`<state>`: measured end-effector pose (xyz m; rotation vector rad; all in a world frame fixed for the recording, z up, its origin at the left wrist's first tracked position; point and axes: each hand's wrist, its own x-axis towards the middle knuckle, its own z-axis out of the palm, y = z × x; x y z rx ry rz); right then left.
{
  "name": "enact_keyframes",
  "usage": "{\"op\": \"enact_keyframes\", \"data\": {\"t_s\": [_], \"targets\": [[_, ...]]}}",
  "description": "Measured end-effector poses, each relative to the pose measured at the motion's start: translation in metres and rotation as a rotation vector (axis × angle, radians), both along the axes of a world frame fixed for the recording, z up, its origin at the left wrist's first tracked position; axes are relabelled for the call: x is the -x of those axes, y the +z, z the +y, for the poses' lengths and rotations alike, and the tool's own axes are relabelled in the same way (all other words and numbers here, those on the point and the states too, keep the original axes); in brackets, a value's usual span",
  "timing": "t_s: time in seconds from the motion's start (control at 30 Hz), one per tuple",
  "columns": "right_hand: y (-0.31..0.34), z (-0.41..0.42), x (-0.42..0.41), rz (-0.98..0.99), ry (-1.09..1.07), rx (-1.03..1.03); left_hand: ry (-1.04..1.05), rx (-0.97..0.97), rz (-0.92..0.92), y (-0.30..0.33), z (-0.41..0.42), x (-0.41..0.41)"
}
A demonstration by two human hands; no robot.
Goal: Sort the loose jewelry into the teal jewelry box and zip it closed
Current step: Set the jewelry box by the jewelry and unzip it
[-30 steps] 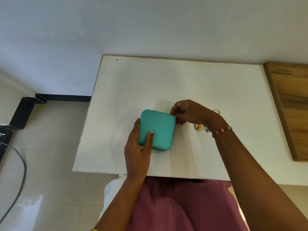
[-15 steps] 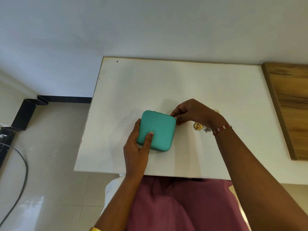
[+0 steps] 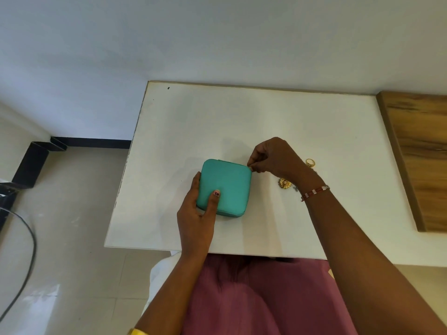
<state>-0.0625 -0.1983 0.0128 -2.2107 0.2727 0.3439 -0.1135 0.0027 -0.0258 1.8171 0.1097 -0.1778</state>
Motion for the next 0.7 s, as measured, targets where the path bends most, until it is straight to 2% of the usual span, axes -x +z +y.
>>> {"op": "enact_keyframes", "data": {"t_s": [0.23, 0.43, 0.57, 0.7], "targets": [[-0.011, 0.020, 0.026, -0.197, -0.148, 0.190, 0.057, -0.025, -0.012, 0.002, -0.004, 0.001], [-0.012, 0.044, 0.082, -0.080, -0.224, 0.117, 0.056, -0.039, -0.010, 0.004, -0.005, 0.001], [-0.019, 0.083, 0.117, -0.100, -0.372, 0.051, 0.052, -0.047, 0.004, 0.007, -0.005, 0.001], [-0.024, 0.094, 0.119, -0.123, -0.409, 0.081, 0.032, -0.079, 0.019, 0.011, -0.005, 0.003]]}}
